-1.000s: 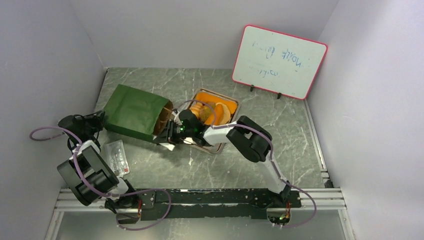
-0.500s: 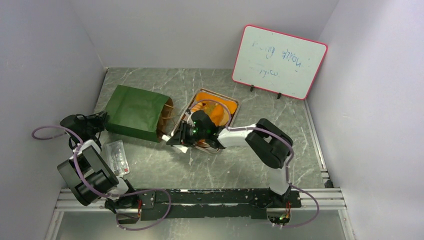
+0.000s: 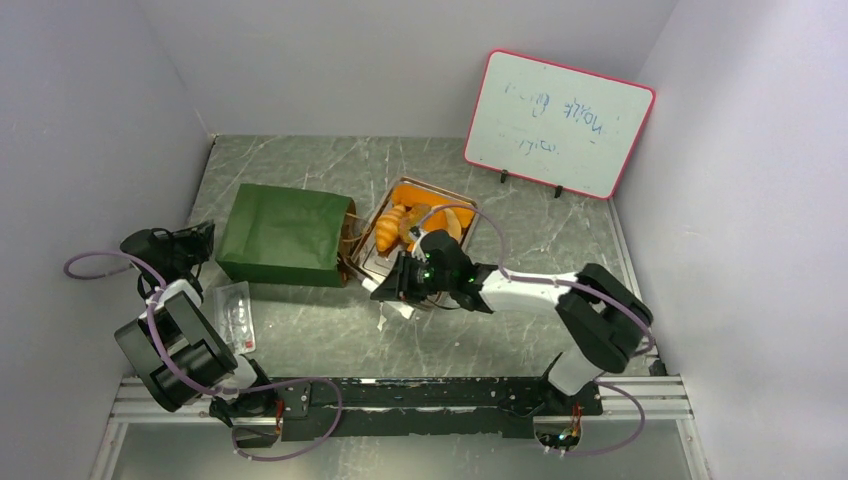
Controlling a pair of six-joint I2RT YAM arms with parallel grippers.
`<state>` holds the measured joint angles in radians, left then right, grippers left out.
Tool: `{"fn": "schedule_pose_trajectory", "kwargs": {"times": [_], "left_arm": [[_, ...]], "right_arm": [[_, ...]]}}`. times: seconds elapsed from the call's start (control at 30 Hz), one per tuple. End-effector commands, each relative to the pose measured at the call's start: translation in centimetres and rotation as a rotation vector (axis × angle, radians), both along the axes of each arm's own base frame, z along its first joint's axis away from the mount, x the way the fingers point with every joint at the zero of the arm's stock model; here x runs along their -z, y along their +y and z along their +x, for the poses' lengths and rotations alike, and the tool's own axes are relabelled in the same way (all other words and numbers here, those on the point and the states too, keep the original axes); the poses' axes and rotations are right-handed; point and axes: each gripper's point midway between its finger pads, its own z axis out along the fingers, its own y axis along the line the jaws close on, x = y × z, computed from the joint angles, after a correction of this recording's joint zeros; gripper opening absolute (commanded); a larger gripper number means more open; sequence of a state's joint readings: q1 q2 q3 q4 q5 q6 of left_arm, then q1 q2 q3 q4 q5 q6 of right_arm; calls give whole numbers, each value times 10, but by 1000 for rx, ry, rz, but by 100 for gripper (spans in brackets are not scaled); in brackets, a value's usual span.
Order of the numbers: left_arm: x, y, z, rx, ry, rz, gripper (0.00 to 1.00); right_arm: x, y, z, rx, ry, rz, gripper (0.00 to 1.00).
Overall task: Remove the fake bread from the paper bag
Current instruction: Take out the fake bread from the paper bag.
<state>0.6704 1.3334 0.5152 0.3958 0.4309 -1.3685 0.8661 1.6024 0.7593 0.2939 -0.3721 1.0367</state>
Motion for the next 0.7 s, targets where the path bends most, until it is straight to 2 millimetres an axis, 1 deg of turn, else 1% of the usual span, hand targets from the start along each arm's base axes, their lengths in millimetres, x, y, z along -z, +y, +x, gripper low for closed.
{"fn": "schedule_pose_trajectory", "kwargs": {"times": [0.0,0.1,0.17,0.3,0.4,0.5,0.67], "left_arm": [[-22,-3,5,28,-54,33,7],[-26,-5,5,35,-69,40,7],[-25,-7,3,40,-70,36,7],[-26,-10,-1,37,-78,35,7],[-31,-12,-2,39,-92,38,7],[-41,-15,-3,45,-108,54,7],[-47,-19,-9,43,-107,89,7]], "right_arm": [[-20,-19,-2,29,-64,-19,0],[-34,-29,-1,54,-99,-17,0],[-38,-33,0,65,-110,-31,0],[-39,-42,6,106,-139,-75,0],[-36,-48,8,114,-144,-121,0],[-36,-58,7,139,-156,-154,0],[-48,-75,9,180,-185,-204,0]]}}
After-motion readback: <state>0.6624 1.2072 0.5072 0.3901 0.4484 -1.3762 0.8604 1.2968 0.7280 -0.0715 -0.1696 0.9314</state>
